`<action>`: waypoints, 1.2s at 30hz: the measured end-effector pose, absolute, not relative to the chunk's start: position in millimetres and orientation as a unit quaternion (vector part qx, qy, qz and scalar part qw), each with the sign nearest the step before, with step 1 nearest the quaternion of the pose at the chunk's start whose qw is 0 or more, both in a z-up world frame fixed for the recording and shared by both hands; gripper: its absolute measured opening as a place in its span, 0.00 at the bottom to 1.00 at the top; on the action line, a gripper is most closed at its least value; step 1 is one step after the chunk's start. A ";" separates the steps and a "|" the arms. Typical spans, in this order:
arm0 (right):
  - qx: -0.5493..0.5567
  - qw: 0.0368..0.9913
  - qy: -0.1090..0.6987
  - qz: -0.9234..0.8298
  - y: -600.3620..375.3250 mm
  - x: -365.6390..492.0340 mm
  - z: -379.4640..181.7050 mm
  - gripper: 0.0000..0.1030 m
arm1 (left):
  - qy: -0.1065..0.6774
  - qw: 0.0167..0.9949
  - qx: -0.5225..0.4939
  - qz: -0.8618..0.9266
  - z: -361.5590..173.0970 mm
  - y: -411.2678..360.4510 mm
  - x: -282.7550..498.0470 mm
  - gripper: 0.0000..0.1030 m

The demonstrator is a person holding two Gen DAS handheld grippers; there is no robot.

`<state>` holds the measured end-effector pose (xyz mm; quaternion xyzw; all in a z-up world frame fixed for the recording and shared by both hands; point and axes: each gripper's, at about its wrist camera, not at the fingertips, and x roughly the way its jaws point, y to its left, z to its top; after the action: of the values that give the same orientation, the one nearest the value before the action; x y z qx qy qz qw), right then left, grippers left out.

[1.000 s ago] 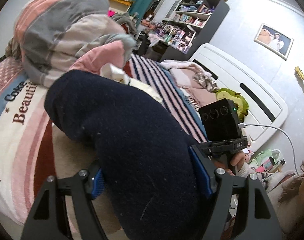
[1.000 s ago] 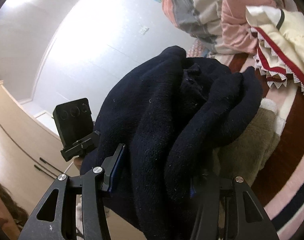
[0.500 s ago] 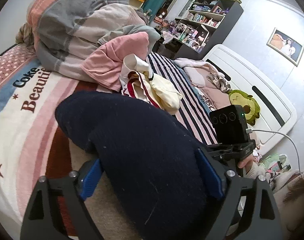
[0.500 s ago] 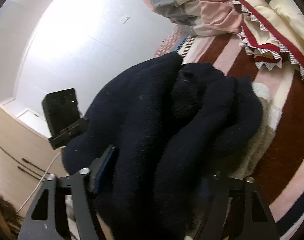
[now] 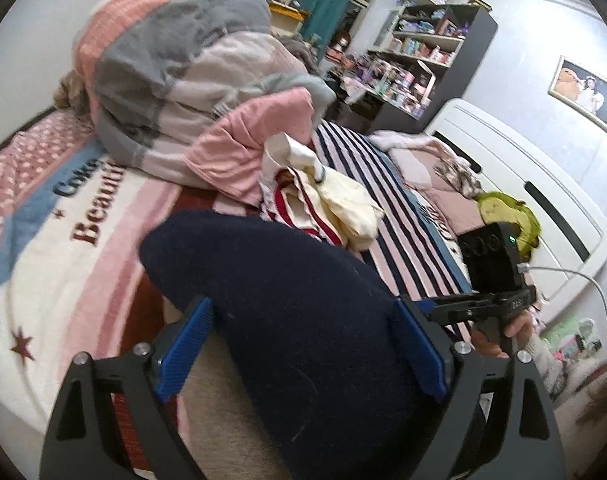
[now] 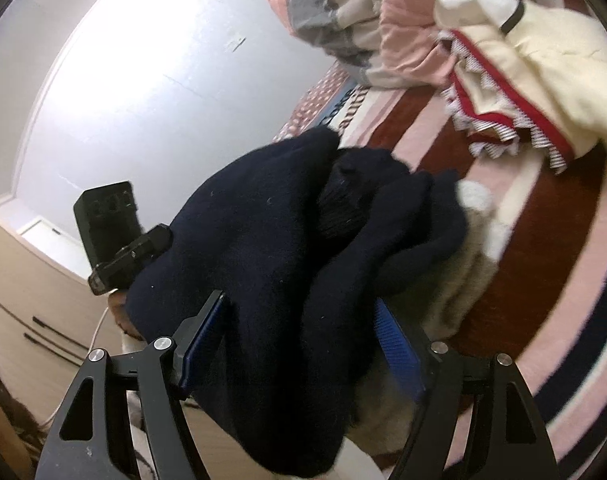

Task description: Fold small clothes

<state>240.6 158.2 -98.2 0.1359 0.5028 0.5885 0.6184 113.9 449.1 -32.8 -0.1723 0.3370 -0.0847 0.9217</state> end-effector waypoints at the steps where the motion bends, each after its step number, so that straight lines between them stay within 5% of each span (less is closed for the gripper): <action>1: 0.136 0.627 0.498 0.583 151.7 241.8 -96.0 0.71 | 0.332 0.926 -0.165 -0.075 -28.9 449.7 112.3 0.86; 20: 0.062 0.703 0.436 0.559 91.2 200.7 -68.2 0.71 | 0.283 0.952 -0.113 0.022 17.8 385.4 73.5 0.89; 36: -0.032 0.850 0.292 0.437 -50.0 110.4 -40.3 0.83 | 0.186 0.972 0.005 0.143 13.0 164.0 45.8 0.96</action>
<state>110.4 -50.0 -40.3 -0.0319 0.2924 0.4370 0.8500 45.8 164.0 13.0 0.0046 0.1860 0.1435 0.9720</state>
